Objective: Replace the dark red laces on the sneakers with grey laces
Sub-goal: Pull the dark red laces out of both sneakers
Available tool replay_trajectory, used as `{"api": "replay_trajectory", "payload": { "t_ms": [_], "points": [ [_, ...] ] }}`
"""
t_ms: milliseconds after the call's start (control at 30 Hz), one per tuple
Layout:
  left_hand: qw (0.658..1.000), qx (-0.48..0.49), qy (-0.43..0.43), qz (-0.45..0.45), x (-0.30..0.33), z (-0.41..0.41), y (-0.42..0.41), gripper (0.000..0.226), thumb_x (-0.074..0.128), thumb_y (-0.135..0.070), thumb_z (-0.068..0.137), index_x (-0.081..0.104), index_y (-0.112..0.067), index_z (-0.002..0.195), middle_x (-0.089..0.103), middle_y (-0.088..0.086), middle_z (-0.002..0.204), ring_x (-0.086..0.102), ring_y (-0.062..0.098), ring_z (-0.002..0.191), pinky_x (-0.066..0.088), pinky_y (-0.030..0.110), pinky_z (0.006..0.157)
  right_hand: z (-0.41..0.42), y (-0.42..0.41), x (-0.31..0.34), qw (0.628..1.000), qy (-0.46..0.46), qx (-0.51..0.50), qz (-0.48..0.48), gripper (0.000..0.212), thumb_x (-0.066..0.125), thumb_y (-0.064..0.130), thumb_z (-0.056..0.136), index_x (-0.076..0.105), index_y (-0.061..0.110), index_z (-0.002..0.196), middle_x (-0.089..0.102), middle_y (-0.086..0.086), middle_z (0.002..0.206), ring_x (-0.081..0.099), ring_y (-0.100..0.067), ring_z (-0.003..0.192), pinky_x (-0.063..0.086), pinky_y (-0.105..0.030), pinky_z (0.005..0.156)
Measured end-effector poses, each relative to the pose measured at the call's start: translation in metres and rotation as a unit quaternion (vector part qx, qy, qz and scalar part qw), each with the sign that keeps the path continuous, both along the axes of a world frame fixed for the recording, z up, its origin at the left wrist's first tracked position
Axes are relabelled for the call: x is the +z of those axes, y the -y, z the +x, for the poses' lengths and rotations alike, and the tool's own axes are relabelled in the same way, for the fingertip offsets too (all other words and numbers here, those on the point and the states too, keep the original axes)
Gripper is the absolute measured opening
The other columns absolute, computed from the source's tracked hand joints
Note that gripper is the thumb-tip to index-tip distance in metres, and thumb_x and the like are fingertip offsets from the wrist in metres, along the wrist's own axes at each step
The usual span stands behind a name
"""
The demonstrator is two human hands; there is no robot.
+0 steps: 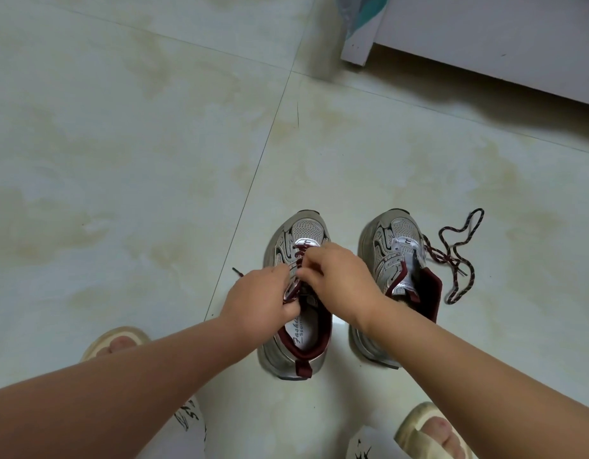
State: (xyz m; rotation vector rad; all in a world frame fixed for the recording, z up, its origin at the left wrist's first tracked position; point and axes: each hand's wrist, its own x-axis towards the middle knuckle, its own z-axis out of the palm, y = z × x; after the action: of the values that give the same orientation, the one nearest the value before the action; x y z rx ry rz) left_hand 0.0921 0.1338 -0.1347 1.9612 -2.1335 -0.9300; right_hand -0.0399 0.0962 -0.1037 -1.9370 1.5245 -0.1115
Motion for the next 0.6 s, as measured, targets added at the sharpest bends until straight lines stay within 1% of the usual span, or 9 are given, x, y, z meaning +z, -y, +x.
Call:
{"api": "replay_trajectory", "payload": {
  "t_ms": [33,133,200,267,333,400,467,533,600],
  "points": [
    [1.000,0.000,-0.001,-0.001,0.000,0.000,0.000,0.028,0.055,-0.032,0.083,0.031,-0.021,0.075,0.038,-0.007,0.065,0.042,0.018,0.068,0.029,0.028,0.058,-0.002,0.002,-0.003,0.996,0.040,-0.068,0.033,0.017,0.055,0.025,0.091,0.061,0.010,0.083,0.056,-0.004,0.081,0.052,-0.022,0.080,0.042,-0.034,0.075],
    [1.000,-0.002,-0.010,-0.001,-0.002,0.000,-0.001,0.038,0.055,-0.037,0.084,0.024,-0.025,0.066,0.039,-0.007,0.064,0.042,0.016,0.066,0.031,0.027,0.059,-0.008,0.003,-0.007,0.945,0.186,-0.246,0.110,0.023,0.056,0.018,0.090,0.056,0.005,0.071,0.052,-0.007,0.067,0.047,-0.019,0.066,0.049,-0.045,0.075],
    [1.000,-0.003,-0.012,0.001,-0.002,-0.001,0.000,0.040,0.056,-0.036,0.084,0.022,-0.025,0.064,0.038,-0.007,0.063,0.041,0.016,0.065,0.031,0.027,0.059,-0.008,-0.001,-0.006,0.952,0.187,-0.217,0.108,0.023,0.057,0.018,0.089,0.053,0.012,0.067,0.051,0.000,0.064,0.045,-0.014,0.063,0.045,-0.038,0.069],
    [1.000,0.003,-0.020,0.003,-0.002,0.000,0.001,0.034,0.056,-0.033,0.083,0.026,-0.025,0.067,0.038,-0.008,0.063,0.042,0.016,0.066,0.031,0.027,0.059,-0.003,-0.003,-0.002,0.982,0.136,-0.115,0.066,0.014,0.062,0.023,0.085,0.058,0.018,0.073,0.052,0.006,0.070,0.048,-0.011,0.067,0.042,-0.031,0.071],
    [1.000,0.005,-0.028,0.001,-0.002,0.000,0.001,0.026,0.055,-0.031,0.083,0.033,-0.022,0.074,0.039,-0.008,0.064,0.043,0.016,0.068,0.032,0.026,0.060,0.000,-0.003,-0.002,0.997,0.074,-0.028,0.025,0.009,0.066,0.026,0.083,0.067,0.017,0.084,0.050,0.006,0.080,0.050,-0.012,0.079,0.041,-0.030,0.076],
    [0.999,0.008,-0.032,0.004,-0.002,0.000,0.001,0.026,0.055,-0.030,0.083,0.032,-0.022,0.074,0.038,-0.007,0.063,0.043,0.017,0.067,0.031,0.026,0.060,0.002,-0.001,-0.007,0.998,0.062,-0.010,0.021,0.012,0.065,0.023,0.084,0.069,0.012,0.087,0.046,0.008,0.078,0.049,-0.014,0.081,0.041,-0.031,0.077],
    [0.999,0.009,-0.030,0.010,-0.002,0.000,0.001,0.033,0.056,-0.031,0.082,0.027,-0.024,0.067,0.040,-0.006,0.062,0.043,0.018,0.066,0.032,0.028,0.060,0.003,0.001,-0.008,0.988,0.122,-0.083,0.038,0.011,0.062,0.017,0.086,0.066,0.007,0.082,0.049,0.006,0.070,0.048,-0.015,0.073,0.043,-0.033,0.073],
    [0.999,0.008,-0.033,0.015,-0.005,0.001,0.002,0.038,0.057,-0.034,0.082,0.025,-0.025,0.063,0.046,-0.005,0.066,0.045,0.019,0.066,0.034,0.029,0.059,0.001,0.006,-0.005,0.949,0.216,-0.223,0.057,0.015,0.056,0.015,0.090,0.059,0.006,0.079,0.049,0.000,0.065,0.044,-0.015,0.063,0.040,-0.030,0.063],
    [0.999,0.009,-0.037,0.020,-0.007,0.001,0.002,0.039,0.058,-0.035,0.081,0.025,-0.025,0.063,0.050,-0.004,0.068,0.046,0.018,0.064,0.034,0.029,0.057,-0.004,0.011,-0.001,0.918,0.261,-0.291,0.067,0.016,0.053,0.017,0.092,0.055,0.007,0.079,0.047,-0.001,0.065,0.039,-0.011,0.057,0.036,-0.023,0.055]
  ]
}}
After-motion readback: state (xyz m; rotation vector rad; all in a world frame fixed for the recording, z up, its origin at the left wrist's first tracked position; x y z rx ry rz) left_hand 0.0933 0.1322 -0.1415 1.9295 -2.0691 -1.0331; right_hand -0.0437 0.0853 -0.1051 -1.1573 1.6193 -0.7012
